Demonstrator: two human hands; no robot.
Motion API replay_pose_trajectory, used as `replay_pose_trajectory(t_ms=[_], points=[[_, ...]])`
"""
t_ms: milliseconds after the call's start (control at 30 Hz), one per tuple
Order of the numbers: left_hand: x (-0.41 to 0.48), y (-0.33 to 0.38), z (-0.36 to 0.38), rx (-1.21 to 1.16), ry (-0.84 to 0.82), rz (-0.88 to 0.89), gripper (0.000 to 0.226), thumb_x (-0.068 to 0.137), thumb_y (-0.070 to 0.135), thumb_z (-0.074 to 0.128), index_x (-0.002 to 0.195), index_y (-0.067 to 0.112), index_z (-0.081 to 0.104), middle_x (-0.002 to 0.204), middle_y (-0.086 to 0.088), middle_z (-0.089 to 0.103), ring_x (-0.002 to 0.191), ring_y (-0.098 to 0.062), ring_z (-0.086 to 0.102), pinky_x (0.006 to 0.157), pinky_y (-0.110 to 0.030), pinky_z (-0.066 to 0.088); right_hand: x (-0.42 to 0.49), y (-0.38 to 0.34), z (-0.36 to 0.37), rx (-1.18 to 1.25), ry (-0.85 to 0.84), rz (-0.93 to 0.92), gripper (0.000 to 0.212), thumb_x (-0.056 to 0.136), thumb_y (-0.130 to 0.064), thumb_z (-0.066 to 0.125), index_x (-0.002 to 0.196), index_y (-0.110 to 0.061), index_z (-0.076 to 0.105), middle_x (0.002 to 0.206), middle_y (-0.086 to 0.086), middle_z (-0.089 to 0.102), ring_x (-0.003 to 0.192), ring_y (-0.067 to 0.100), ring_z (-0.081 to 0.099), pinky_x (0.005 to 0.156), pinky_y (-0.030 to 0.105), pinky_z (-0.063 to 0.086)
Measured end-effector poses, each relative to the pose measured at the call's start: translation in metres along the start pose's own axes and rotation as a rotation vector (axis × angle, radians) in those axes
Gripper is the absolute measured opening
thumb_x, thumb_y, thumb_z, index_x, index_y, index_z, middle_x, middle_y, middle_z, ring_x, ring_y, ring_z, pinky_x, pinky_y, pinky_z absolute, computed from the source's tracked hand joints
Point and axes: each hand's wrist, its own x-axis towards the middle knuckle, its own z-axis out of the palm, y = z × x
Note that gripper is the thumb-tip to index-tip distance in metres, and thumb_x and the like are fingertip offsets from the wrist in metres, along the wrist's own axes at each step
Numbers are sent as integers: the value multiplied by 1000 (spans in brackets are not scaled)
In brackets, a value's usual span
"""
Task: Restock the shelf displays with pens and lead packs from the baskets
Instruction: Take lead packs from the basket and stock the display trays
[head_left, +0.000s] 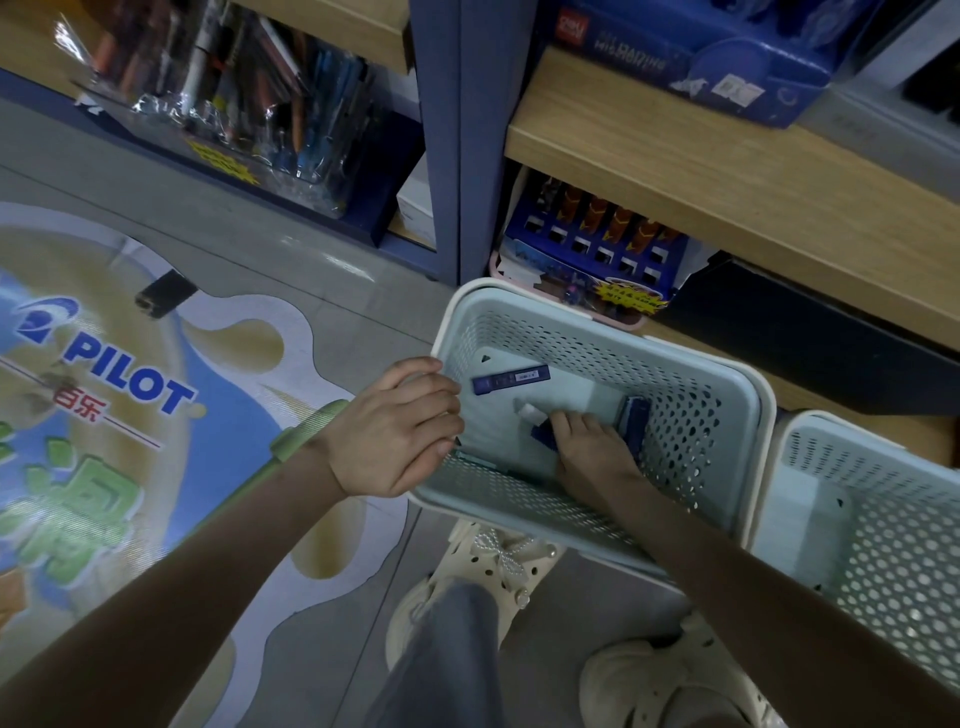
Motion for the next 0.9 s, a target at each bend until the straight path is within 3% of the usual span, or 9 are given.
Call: replay_pose_trajectory(t_ms=[133,233,267,367,500,567,667,733,900], points=[[-1,0,-2,12,2,10,42,99,23,34,87,7,71,92,-8,67,100,-28,63,110,-42,32,3,-3,-4,-103,29,-14,53,77,-18,69,124,-6,46,118,15,57,107,30,56,86,36,46],[0,2,-2,22,-4,16,38,98,23,37,91,6,71,94,-8,67,100,-28,63,110,-41,33,5,0,-5,-100,141,-44,65,31,-12,91,90,-4,65,74,11,65,63,27,64,52,30,52],[0,3,-2,18,1,-3,37,98,23,39,94,5,71,96,-9,68,101,-27,63,110,-41,34,4,0,-8,-41,218,-66,65,29,-7,91,89,-3,66,71,11,64,60,26,64,49,30,52],[1,11,-4,-122,49,-203,40,96,34,48,119,3,61,120,-12,64,120,-25,54,111,-40,34,-6,-8,-33,246,438,-184,54,61,-4,84,109,-2,59,87,12,67,76,25,66,64,31,55],[19,34,-12,-571,74,-581,79,85,52,59,149,22,23,152,-1,31,144,-15,25,117,-24,20,-25,-43,-91,749,505,-250,35,93,-29,51,124,-14,43,106,8,63,91,15,60,78,26,50],[30,41,-13,-666,106,-603,65,89,56,54,144,26,33,149,3,36,142,-8,29,114,-19,23,-30,-59,-110,863,487,-325,37,94,-34,48,126,-17,41,113,9,62,100,18,61,84,28,49],[36,47,-18,-805,188,-748,29,87,60,52,108,40,53,111,7,60,107,16,50,90,-5,36,-31,-70,-127,1001,463,-366,34,95,-21,53,123,-30,35,120,-3,57,112,5,55,92,18,46],[34,49,-18,-919,242,-858,23,84,52,54,99,36,58,97,10,65,95,14,57,84,-7,41,-29,-70,-133,1013,452,-388,41,95,-10,55,120,-34,35,118,-8,56,112,0,53,93,17,45],[27,54,-15,-1016,324,-853,30,89,56,53,114,43,64,121,25,63,119,-4,57,101,-21,43,-20,-71,-133,799,512,-466,40,92,-11,55,122,-30,36,114,14,62,104,14,53,85,20,40]])
